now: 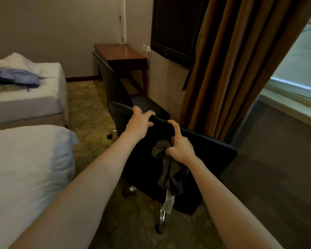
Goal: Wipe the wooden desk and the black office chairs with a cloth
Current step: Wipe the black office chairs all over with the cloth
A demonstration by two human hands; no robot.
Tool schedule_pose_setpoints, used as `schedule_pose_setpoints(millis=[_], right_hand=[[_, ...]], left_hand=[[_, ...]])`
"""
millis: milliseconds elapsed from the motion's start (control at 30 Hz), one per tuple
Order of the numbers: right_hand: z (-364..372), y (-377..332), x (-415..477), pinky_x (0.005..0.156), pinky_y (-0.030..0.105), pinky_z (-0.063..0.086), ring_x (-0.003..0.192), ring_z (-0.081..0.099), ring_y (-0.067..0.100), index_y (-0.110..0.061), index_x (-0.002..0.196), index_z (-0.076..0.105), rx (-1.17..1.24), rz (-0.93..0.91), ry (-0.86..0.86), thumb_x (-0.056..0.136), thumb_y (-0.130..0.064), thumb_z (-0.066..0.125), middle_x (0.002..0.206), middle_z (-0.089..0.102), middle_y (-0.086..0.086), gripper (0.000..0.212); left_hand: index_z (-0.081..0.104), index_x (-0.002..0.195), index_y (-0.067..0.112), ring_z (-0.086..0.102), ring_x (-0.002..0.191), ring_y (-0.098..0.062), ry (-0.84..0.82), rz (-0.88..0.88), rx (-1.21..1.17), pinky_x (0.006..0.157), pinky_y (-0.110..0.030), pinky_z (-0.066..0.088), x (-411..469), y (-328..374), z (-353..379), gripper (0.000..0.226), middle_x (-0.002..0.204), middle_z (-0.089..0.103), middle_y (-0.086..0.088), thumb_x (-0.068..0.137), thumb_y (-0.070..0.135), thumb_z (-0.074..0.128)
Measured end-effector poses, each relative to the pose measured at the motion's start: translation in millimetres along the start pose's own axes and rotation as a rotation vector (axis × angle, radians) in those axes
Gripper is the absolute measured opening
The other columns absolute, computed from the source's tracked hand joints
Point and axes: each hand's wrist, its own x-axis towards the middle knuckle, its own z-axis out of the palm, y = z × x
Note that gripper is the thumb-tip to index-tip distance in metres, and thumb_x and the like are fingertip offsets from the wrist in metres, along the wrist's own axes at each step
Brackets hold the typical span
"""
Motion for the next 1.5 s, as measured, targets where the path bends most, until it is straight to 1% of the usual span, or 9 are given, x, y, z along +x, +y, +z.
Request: schedule_pose_setpoints(millis=[67,133,233,300,600,733,1100,1367,1500], right_hand=[[8,-7,6,0.047,0.040,0.047,0.059,0.060,0.034,-0.052,0.135,0.006,-0.003,-0.018,0.004,0.074,-0.009,0.063,0.074,0.062,0.013,0.094],[15,-16,16,0.049,0.040,0.049,0.061,0.061,0.035,-0.051,0.136,0.005,0.007,-0.004,0.006,0.074,-0.008,0.063,0.073,0.062,0.013,0.095],[29,-23,25,0.059,0.048,0.055,0.068,0.064,0.033,-0.051,0.136,0.007,0.076,-0.005,0.047,0.073,-0.007,0.065,0.080,0.065,0.013,0.097],[41,-27,31,0.060,0.050,0.056,0.067,0.064,0.030,-0.052,0.134,0.009,0.120,-0.017,0.106,0.072,-0.007,0.066,0.083,0.066,0.011,0.096],[61,-59,66,0.051,0.033,0.043,0.057,0.052,0.018,-0.042,0.139,0.013,0.114,0.075,0.238,0.076,-0.007,0.066,0.069,0.052,0.002,0.090],[63,-63,78,0.058,0.041,0.051,0.061,0.057,0.024,-0.048,0.135,0.013,0.119,0.082,0.268,0.074,-0.005,0.068,0.073,0.058,0.007,0.092],[69,-69,96,0.050,0.029,0.041,0.053,0.050,0.017,-0.043,0.137,0.015,0.100,0.167,0.364,0.075,-0.006,0.068,0.063,0.050,-0.001,0.090],[112,-100,127,0.063,0.040,0.058,0.069,0.064,0.022,-0.049,0.137,0.007,0.125,0.180,0.396,0.075,-0.006,0.067,0.090,0.065,0.007,0.097],[132,-114,140,0.068,0.040,0.058,0.067,0.063,0.020,-0.043,0.141,0.006,0.112,0.169,0.430,0.079,-0.008,0.066,0.085,0.063,0.003,0.094]], left_hand=[[0.046,0.117,0.017,0.052,0.072,-0.010,0.064,-0.023,0.057,0.063,-0.027,0.040,9,-9,-1,0.027,0.103,0.040,0.004,0.092,0.021,0.056],[0.042,0.110,0.015,0.052,0.065,-0.006,0.078,-0.036,0.098,0.057,-0.027,0.039,21,-15,-3,0.023,0.102,0.040,0.001,0.091,0.023,0.053],[0.037,0.118,0.015,0.050,0.101,-0.030,-0.046,0.127,0.335,0.082,-0.038,0.045,42,-32,-10,0.041,0.127,0.033,-0.016,0.086,0.018,0.063],[0.034,0.124,0.016,0.046,0.109,-0.037,-0.087,0.206,0.450,0.094,-0.045,0.038,55,-47,-16,0.051,0.130,0.032,-0.018,0.085,0.025,0.066],[0.013,0.146,0.028,0.023,0.133,-0.042,-0.177,0.324,0.651,0.105,-0.055,0.030,96,-77,-27,0.077,0.146,0.023,-0.018,0.088,0.005,0.057],[0.012,0.146,0.027,0.024,0.132,-0.041,-0.165,0.356,0.599,0.101,-0.051,0.037,108,-84,-25,0.084,0.145,0.022,-0.019,0.084,0.002,0.062],[0.026,0.135,0.023,0.021,0.126,-0.048,-0.148,0.417,0.368,0.105,-0.059,0.031,128,-99,-15,0.060,0.140,0.021,-0.021,0.087,-0.001,0.052],[0.018,0.144,0.017,0.032,0.123,-0.043,-0.096,0.433,0.485,0.095,-0.039,0.040,146,-132,-29,0.066,0.142,0.026,-0.020,0.089,0.002,0.052],[0.018,0.144,0.017,0.027,0.129,-0.043,-0.114,0.406,0.461,0.087,-0.036,0.045,150,-148,-35,0.066,0.143,0.026,-0.017,0.090,-0.001,0.050]])
